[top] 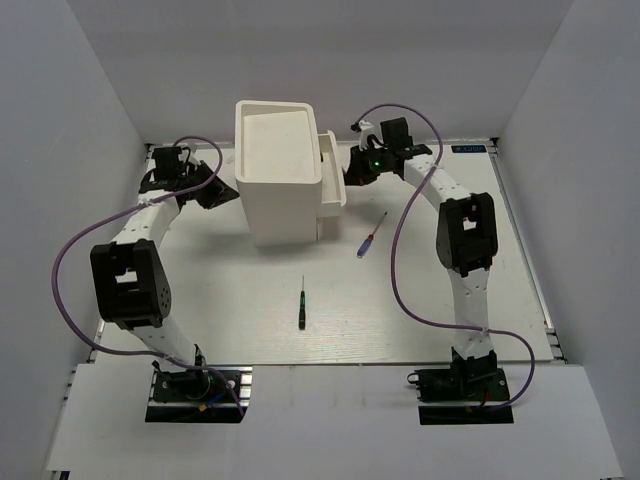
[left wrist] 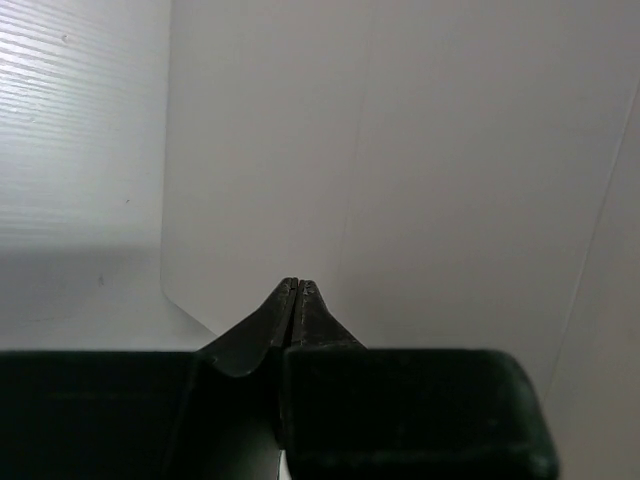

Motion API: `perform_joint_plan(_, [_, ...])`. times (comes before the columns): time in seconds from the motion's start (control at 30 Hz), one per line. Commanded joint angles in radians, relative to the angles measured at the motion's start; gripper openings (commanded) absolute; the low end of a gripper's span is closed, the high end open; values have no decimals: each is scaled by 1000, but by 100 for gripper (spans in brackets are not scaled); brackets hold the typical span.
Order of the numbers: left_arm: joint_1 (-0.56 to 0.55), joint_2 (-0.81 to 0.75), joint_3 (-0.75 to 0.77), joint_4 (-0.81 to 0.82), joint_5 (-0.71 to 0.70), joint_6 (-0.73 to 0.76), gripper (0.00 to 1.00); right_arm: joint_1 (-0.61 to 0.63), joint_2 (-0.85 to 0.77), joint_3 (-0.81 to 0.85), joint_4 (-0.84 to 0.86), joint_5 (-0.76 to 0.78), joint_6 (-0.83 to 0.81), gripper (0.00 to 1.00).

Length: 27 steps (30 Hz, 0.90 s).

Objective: Sort the tools into containers

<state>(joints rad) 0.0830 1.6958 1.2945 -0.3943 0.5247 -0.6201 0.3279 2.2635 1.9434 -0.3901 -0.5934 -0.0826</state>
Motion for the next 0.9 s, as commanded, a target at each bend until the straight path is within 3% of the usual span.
perform_joint_plan(0.0, [-5, 7, 60, 25, 84, 37, 13, 36, -24, 86, 112, -207, 103, 0])
perform_joint_plan(0.6, [4, 39, 80, 6, 104, 37, 16, 108, 4, 103, 106, -215, 165, 0])
perform_joint_plan(0.8, [4, 21, 71, -12, 84, 37, 18, 94, -94, 23, 165, -178, 115, 0])
perform_joint_plan(0.87, [4, 21, 71, -12, 84, 37, 18, 99, -151, -13, 175, -97, 57, 0])
